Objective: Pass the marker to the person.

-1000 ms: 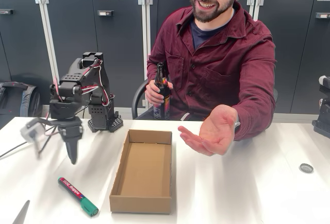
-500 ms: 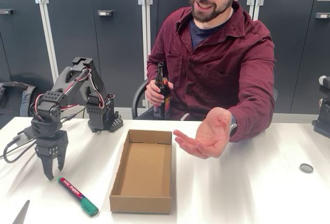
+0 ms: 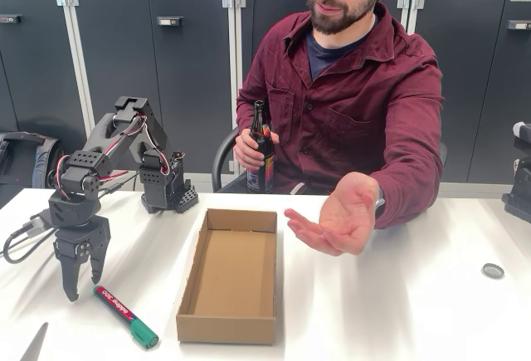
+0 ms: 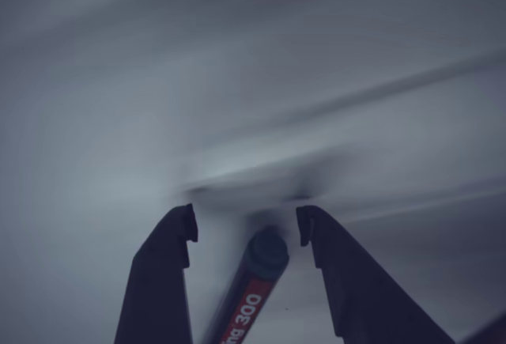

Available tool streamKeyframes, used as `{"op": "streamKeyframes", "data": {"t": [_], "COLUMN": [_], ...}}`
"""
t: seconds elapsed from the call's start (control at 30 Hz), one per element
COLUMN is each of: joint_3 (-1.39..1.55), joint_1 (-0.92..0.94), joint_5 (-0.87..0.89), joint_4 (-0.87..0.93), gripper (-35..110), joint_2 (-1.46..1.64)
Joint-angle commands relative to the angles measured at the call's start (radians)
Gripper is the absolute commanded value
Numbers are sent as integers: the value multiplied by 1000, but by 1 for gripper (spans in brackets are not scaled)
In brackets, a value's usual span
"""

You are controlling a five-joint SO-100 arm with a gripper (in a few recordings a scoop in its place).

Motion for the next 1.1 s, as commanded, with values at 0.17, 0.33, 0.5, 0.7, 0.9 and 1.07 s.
{"op": "streamKeyframes", "data": {"t": [0.17, 0.33, 0.5, 0.7, 0.9, 1.07], "joint_3": [-35, -46, -91, -54, 43, 175], "joint_1": [-38, -61, -78, -164, -239, -290], "joint_5": [5, -9, -26, -37, -41, -55], "joint_4": [-34, -31, -37, -29, -74, -103], "gripper": [33, 33, 32, 31, 31, 31], "joint_2": [-44, -103, -167, -126, -46, 52]}}
